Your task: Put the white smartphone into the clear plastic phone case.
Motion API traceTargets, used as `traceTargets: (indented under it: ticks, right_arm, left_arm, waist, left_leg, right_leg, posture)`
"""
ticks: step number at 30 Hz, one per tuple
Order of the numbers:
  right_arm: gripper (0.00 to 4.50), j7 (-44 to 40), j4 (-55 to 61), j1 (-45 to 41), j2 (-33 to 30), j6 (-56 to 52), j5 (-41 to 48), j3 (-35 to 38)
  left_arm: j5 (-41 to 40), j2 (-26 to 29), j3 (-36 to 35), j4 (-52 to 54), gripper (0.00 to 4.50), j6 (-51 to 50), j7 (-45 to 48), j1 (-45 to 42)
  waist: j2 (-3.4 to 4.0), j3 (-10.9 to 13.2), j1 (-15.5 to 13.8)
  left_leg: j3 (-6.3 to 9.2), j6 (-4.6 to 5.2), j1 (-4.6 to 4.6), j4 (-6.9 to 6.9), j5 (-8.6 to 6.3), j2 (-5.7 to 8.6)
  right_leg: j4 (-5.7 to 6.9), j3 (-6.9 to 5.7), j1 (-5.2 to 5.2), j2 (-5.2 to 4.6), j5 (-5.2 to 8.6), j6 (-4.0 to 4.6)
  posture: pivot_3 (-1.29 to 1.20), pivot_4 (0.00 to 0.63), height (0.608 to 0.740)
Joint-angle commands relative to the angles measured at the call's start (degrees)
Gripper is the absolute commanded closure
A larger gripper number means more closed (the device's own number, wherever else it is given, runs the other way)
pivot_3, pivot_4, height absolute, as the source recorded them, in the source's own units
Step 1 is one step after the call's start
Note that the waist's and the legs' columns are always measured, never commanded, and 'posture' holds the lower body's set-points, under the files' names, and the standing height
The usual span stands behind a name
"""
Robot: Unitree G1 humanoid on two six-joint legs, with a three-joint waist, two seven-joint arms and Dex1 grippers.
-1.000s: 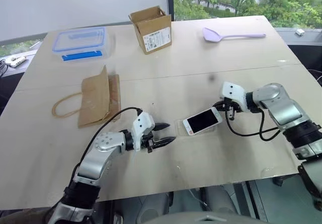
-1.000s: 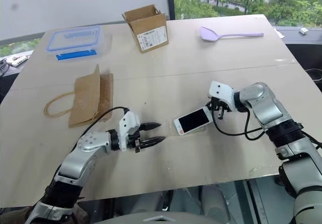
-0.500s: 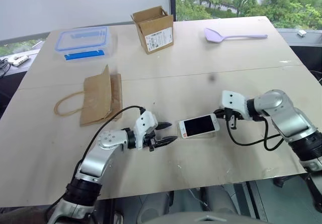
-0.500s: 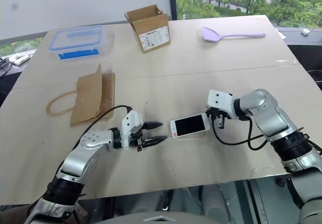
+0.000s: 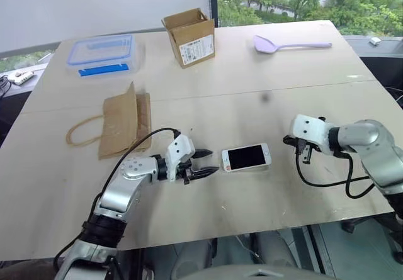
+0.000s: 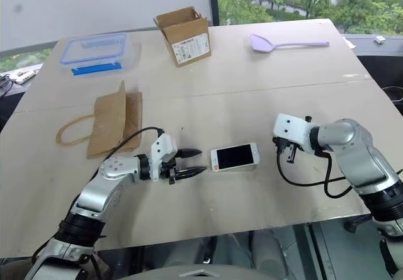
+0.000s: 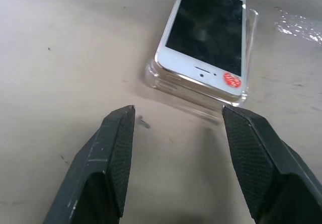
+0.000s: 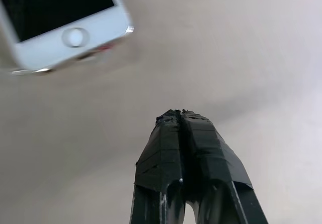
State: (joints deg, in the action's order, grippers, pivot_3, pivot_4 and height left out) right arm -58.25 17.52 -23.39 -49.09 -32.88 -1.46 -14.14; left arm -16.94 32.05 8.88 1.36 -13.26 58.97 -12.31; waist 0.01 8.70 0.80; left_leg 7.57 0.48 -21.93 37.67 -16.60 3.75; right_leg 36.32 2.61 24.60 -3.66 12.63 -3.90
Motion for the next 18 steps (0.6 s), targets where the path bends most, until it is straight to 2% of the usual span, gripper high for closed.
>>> traceTargets:
  ticks: [1, 12, 15, 18]
  right_arm:
    - [4.50, 0.6, 4.9, 1.0, 0.7, -2.1, 1.5, 0.7]
    - [4.50, 1.2, 11.6, 2.6, 4.2, -6.0, 3.4, -4.1]
    - [4.50, 2.0, 11.5, 3.0, 3.7, -6.4, 3.7, -2.5]
    - [4.50, 3.2, 12.7, 1.8, 6.0, -9.6, 8.1, 2.1]
  left_arm:
    - [0.7, 0.1, -0.5, -1.2, 1.72, 1.5, 0.1, -0.5]
    - [2.3, -1.6, 1.4, -1.6, 1.72, 1.9, -0.7, -1.1]
    - [2.4, -1.9, 1.4, -0.7, 1.72, 1.2, -1.0, -1.0]
    - [2.2, -1.9, 0.9, -0.5, 1.72, 0.7, -1.2, -0.9]
  waist:
    - [0.00, 0.0, 0.0]
    - [-0.01, 0.0, -0.1]
    - [-0.01, 0.0, -0.3]
    - [-0.01, 0.0, -0.3]
  left_leg:
    - [0.00, 0.00, -0.01, 0.08, 0.00, 0.00]
    - [-0.01, 0.01, 0.05, 0.69, -0.01, 0.04]
    - [0.02, 0.01, 0.04, 0.69, -0.01, 0.04]
    - [0.02, 0.01, 0.03, 0.70, -0.01, 0.05]
  right_leg:
    - [0.05, 0.00, 0.00, 0.01, 0.00, 0.00]
    - [0.53, -0.02, -0.15, 0.06, -0.01, -0.02]
    - [0.53, -0.05, -0.15, 0.06, -0.01, -0.02]
    - [0.53, -0.05, -0.15, 0.04, -0.01, -0.02]
  posture:
    - [0.00, 0.150, 0.740]
    - [0.00, 0.150, 0.740]
    - [0.00, 0.150, 0.740]
    - [0.00, 0.150, 0.740]
